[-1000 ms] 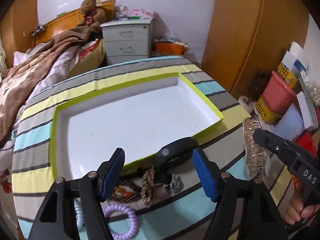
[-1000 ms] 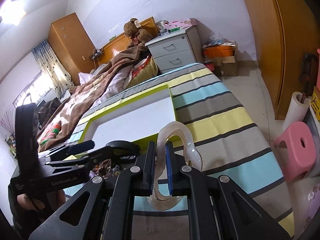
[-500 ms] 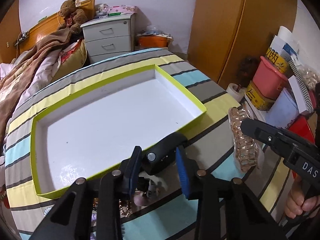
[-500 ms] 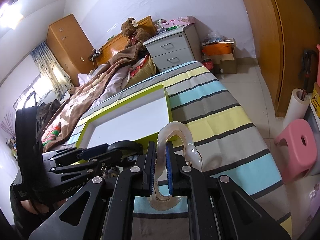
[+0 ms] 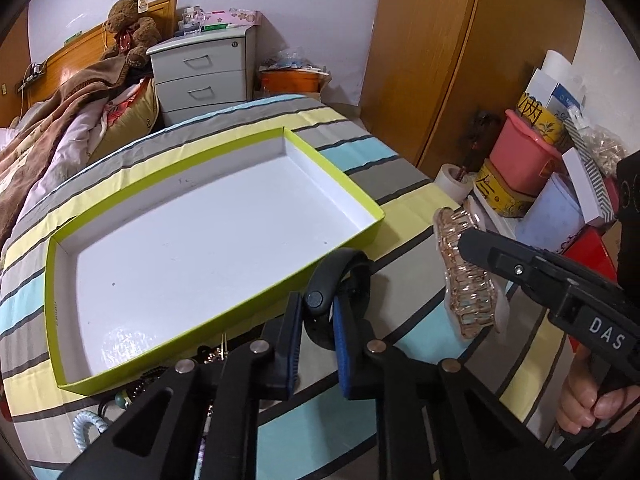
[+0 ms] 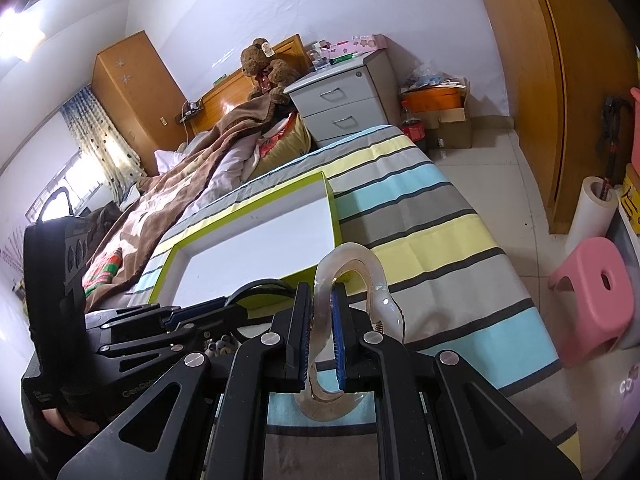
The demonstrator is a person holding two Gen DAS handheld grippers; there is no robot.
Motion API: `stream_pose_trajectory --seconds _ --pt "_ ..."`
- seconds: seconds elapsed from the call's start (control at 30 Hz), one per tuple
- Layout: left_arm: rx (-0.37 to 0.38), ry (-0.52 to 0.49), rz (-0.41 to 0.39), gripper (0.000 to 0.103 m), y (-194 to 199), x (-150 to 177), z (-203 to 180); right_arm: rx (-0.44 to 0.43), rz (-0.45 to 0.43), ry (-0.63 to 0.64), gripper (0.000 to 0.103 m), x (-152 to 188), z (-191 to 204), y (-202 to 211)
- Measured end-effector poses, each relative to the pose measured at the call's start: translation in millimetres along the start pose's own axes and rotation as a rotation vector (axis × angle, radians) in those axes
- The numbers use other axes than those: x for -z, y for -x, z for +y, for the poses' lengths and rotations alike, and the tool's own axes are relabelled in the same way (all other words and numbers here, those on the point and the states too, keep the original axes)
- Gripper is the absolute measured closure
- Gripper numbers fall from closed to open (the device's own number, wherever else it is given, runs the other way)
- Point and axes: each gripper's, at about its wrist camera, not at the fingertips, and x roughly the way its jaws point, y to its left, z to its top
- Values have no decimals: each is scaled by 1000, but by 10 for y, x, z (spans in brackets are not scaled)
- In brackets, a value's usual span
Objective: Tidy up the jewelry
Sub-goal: 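Carry the watch band and claw clip over the green-rimmed box lid with both grippers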
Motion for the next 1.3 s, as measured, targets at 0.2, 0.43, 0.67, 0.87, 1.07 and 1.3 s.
stream_pose_trajectory --seconds 0.2,0.43,0.67,0.87,1.07,1.3 --pt "8 16 -25 87 96 -15 -10 0 -12 -1 93 -23 -13 47" --pt "-11 19 -66 87 247 -109 5 -1 -30 24 93 -130 66 103" --pt "-43 61 -91 87 356 -212 177 -2 -46 86 93 -384 220 64" --pt "-78 102 -100 87 391 -318 407 -11 -30 132 93 -645 354 -122" --pt "-99 162 -102 87 360 -389 711 -14 23 165 93 -791 438 -436" --pt "-128 230 -98 87 269 -445 1063 -18 84 215 93 -898 566 -806"
